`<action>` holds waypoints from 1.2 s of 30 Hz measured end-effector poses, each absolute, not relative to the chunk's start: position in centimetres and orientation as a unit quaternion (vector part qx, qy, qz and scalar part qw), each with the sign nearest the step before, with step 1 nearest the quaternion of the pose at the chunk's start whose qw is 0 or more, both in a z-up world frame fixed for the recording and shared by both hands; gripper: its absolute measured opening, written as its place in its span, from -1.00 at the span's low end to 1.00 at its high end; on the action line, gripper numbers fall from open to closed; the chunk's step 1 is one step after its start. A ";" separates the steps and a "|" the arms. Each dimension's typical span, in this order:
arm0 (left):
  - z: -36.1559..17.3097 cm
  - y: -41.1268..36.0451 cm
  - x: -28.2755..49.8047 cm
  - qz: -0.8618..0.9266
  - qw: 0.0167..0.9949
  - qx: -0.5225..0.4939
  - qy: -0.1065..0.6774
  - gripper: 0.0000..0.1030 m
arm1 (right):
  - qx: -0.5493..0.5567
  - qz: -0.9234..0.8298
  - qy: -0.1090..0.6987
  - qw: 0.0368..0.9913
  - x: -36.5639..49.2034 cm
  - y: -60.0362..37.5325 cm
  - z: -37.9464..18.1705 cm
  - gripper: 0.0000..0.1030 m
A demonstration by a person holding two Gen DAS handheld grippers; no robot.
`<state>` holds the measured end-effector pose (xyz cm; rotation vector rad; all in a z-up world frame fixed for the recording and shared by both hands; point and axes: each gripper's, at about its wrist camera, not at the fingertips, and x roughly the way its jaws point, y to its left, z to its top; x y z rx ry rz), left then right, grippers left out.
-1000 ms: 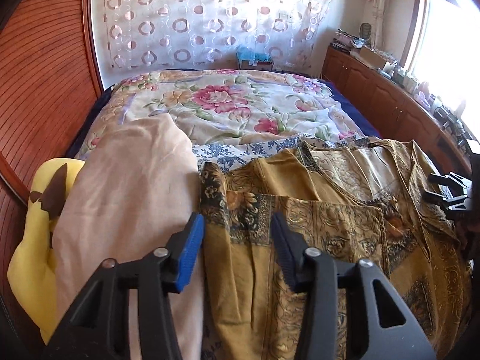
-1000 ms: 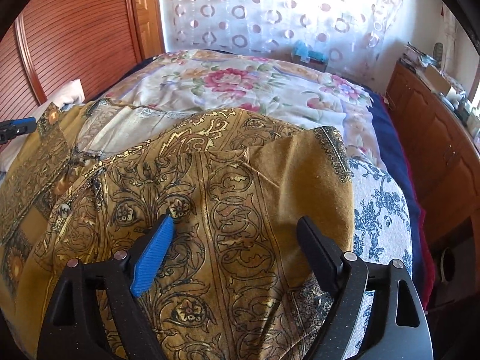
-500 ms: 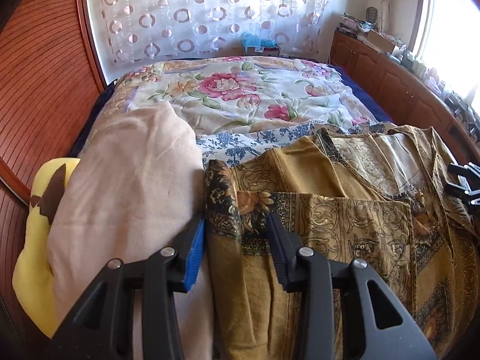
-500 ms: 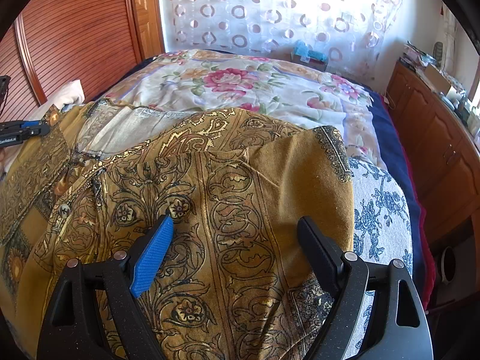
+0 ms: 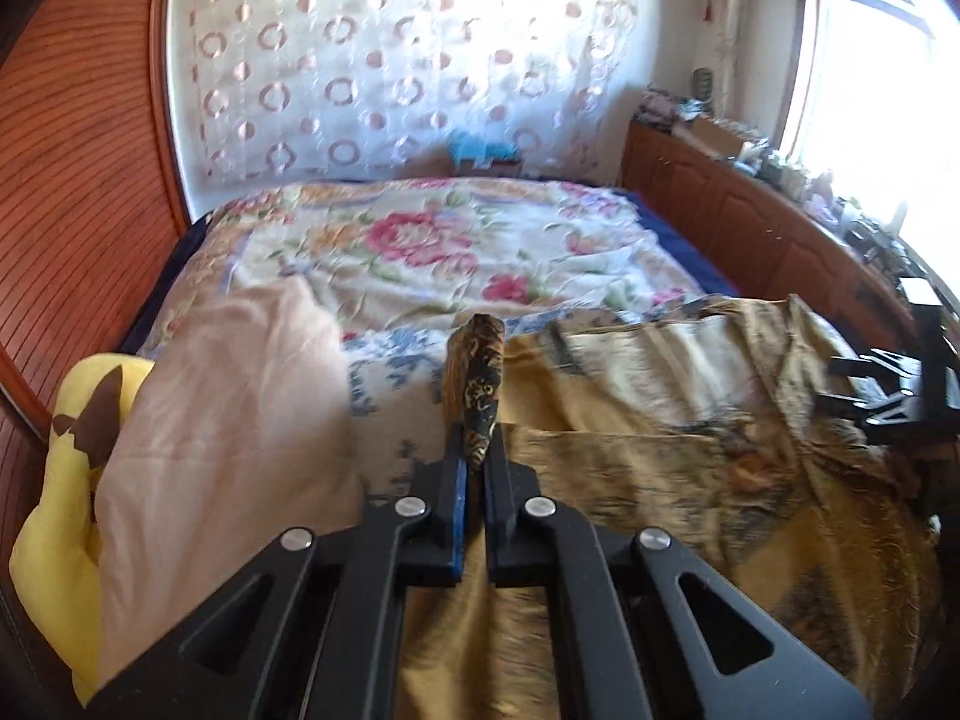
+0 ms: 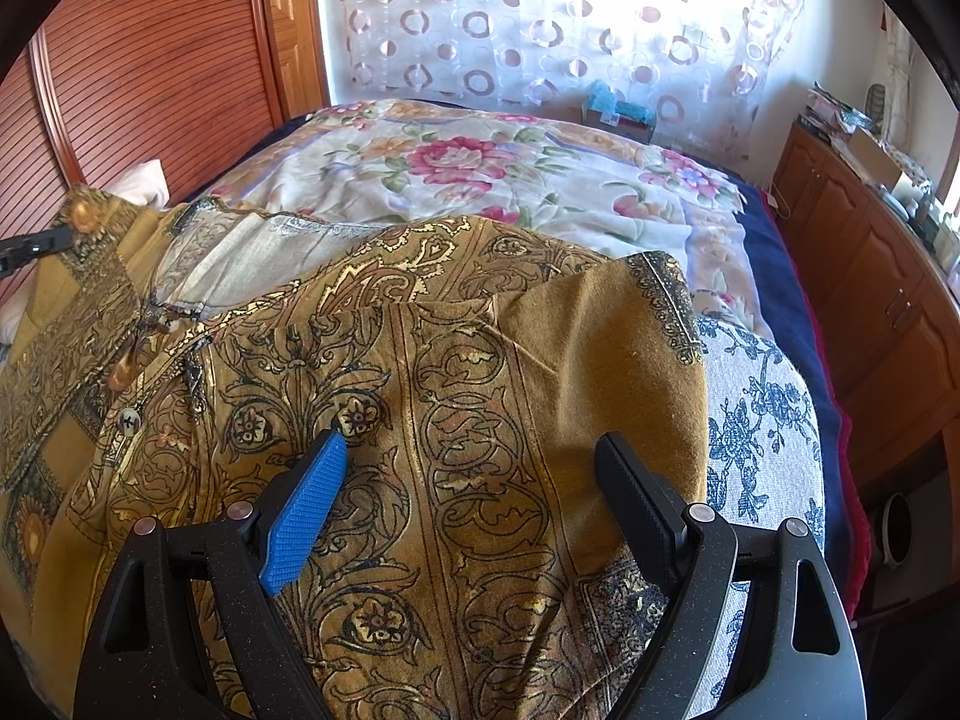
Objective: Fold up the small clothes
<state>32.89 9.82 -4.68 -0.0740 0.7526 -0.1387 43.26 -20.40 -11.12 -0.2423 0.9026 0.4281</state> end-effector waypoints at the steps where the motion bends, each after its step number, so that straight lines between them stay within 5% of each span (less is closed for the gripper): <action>1: -4.4 9.4 32.5 -0.072 0.928 -0.035 0.363 -0.98 | -0.116 0.205 0.432 0.871 43.3 -20.4 -11.1 0.68; 17: -5.1 6.3 29.8 -0.114 0.924 -0.018 0.364 -0.98 | -0.089 0.186 0.398 0.894 43.6 -23.2 -8.0 0.67; 23: -5.8 6.0 30.1 -0.114 0.923 -0.022 0.367 -0.97 | -0.098 0.154 0.429 0.885 47.3 -25.6 -8.2 0.31; 28: -6.3 6.2 30.3 -0.110 0.921 -0.024 0.372 -0.97 | -0.100 0.152 0.459 0.870 49.8 -26.2 -9.9 0.23; 32: -6.7 6.6 30.5 -0.108 0.920 -0.030 0.376 -0.97 | -0.092 0.162 0.460 0.868 50.3 -25.9 -10.2 -0.09; 36: -6.7 6.2 30.3 -0.114 0.920 -0.026 0.375 -0.99 | -0.111 0.183 0.455 0.864 49.9 -24.5 -10.0 -0.79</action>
